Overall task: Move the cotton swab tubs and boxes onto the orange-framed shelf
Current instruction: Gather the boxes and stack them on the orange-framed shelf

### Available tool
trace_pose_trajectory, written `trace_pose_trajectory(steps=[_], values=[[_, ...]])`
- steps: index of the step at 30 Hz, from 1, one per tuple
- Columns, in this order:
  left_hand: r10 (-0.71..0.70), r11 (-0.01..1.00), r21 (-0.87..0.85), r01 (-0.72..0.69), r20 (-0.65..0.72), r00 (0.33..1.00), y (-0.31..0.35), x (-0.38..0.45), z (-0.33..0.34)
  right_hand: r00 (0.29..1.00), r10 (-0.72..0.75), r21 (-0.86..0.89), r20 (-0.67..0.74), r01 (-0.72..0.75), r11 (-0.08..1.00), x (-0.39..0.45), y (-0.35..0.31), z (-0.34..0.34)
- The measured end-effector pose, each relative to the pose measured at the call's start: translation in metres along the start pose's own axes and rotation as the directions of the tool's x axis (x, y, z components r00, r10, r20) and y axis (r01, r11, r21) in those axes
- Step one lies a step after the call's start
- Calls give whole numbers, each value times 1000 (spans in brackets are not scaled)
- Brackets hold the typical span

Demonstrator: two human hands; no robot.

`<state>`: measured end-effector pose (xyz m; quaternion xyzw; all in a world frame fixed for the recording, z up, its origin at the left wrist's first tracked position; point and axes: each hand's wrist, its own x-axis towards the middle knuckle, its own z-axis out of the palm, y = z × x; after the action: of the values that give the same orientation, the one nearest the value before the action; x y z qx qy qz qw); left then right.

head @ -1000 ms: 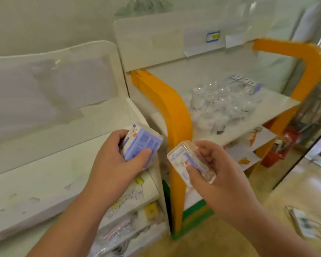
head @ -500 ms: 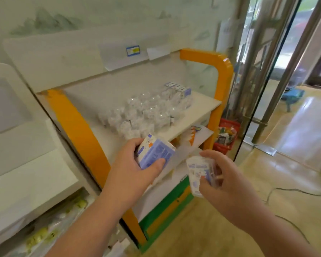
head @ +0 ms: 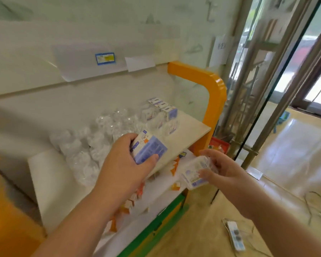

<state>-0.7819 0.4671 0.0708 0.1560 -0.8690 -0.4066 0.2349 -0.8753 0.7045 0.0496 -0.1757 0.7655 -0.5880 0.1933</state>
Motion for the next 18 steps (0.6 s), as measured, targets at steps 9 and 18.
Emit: trace_pose_trajectory(steps=[9,18], values=[[-54,998,30,56,-56,997,-9,92,31,992,-128,-403,-16,111,909,142,30,-37],[-182,976,84,201,-191,965,-5,148,67,934,-197,-464,298,323,825,282,63,-41]])
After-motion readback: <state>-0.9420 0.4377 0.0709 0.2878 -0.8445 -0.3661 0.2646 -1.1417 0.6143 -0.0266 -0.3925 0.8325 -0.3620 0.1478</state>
